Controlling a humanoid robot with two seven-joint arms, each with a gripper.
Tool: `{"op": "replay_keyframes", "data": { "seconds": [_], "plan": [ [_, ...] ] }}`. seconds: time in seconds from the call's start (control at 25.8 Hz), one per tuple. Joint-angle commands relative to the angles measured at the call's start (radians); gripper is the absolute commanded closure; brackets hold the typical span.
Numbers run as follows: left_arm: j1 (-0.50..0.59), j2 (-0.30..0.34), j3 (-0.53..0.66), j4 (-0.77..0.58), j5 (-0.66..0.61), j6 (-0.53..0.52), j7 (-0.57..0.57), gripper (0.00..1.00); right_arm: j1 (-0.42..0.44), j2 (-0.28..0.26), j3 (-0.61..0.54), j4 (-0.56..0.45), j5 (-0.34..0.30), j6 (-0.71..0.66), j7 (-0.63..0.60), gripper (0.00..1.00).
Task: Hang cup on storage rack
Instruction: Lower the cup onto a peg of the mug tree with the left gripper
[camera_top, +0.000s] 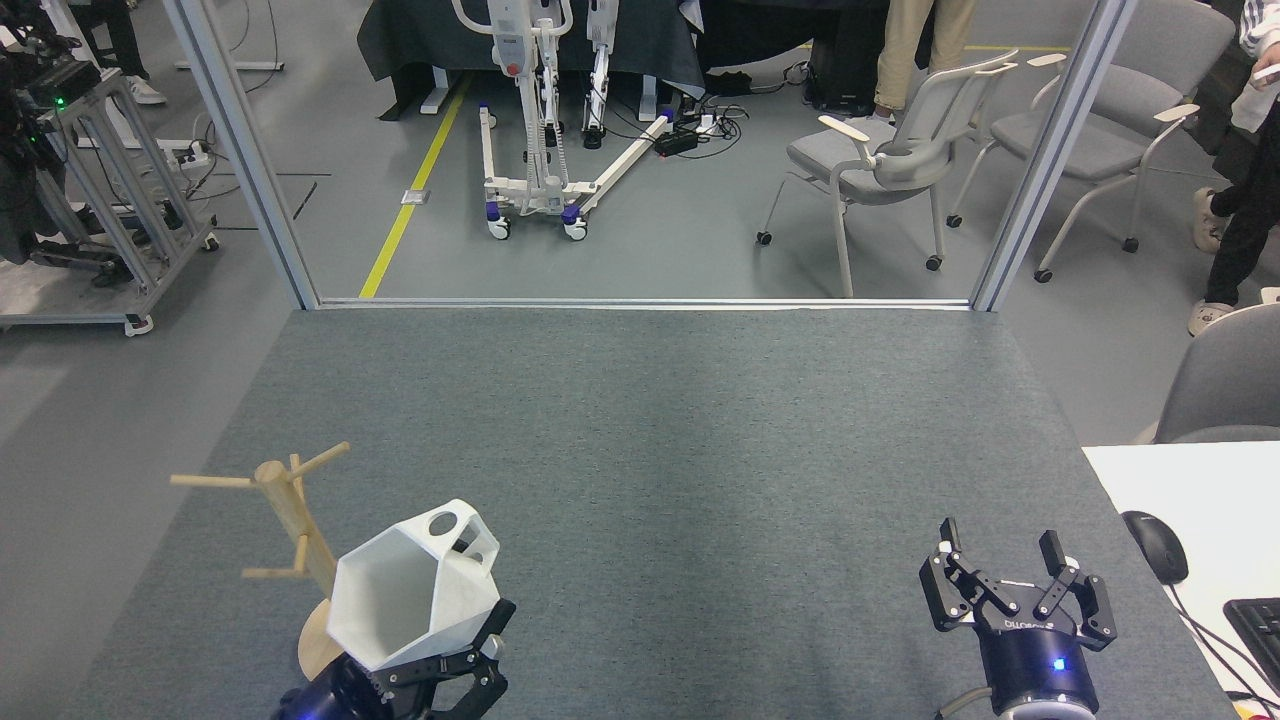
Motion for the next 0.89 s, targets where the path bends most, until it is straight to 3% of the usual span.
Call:
{"op": "replay_keyframes", "data": {
  "seconds": [0.0, 0.15, 0.54, 0.85],
  "plan": [
    [0.014, -0.007, 0.067, 0.003, 0.003, -0.04, -0.002, 1.0, 0.0, 0.002, 0.001, 0.0, 0.001, 0.001, 0.0, 0.01],
    [0.024, -0.006, 0.166, 0.001, 0.006, -0.04, -0.002, 1.0, 0.002, 0.003, 0.001, 0.0, 0.003, 0.001, 0.0, 0.01],
    [0.156, -0.004, 0.196, -0.017, 0.004, -0.04, 0.0, 1.0, 0.01, 0.005, 0.001, 0.0, 0.001, 0.001, 0.0, 0.01],
    [0.182, -0.006, 0.192, -0.055, 0.006, -0.04, -0.005, 1.0, 0.014, 0.011, 0.0, 0.006, 0.001, 0.001, -0.006, 0.01]
  ]
}}
